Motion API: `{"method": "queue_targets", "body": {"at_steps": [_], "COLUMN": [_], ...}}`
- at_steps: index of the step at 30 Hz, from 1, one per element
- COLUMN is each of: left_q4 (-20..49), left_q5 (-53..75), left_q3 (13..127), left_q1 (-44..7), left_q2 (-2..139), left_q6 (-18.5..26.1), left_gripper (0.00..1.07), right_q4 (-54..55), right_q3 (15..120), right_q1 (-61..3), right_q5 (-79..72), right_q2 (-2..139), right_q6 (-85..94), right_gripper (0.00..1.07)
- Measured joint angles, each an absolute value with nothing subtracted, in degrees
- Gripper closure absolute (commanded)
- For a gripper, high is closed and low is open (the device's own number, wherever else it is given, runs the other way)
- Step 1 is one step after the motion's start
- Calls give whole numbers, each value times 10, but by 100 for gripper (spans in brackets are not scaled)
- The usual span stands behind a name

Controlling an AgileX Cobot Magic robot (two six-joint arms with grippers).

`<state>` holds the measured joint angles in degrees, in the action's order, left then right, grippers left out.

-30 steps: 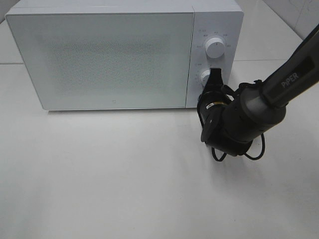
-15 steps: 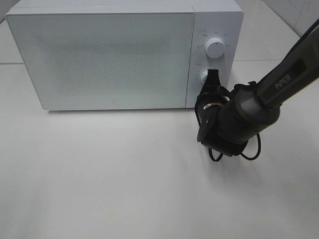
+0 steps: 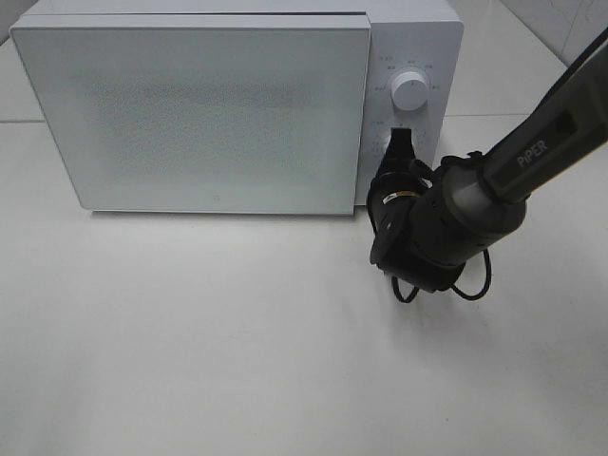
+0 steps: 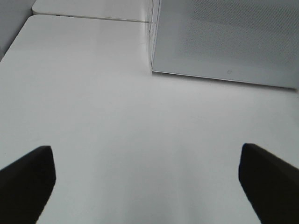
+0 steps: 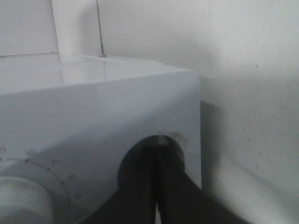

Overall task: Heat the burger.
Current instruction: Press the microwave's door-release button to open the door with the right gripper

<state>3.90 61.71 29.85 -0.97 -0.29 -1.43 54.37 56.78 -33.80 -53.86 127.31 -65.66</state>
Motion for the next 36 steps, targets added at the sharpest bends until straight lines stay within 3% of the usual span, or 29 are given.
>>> {"method": "queue_targets", "body": {"at_steps": [36], "left_q4": [39], "left_q5": [617], "left_q3": [299], "left_q1": [-10], "left_q2": [-3], "left_q6": [-14], "left_gripper": [6], "right_q4": [467], "right_q3": [516], "right_q1": [-319], "right_q5": [-506], "right_q2": [1227], "right_q6": [-647], "right_gripper": [107]}}
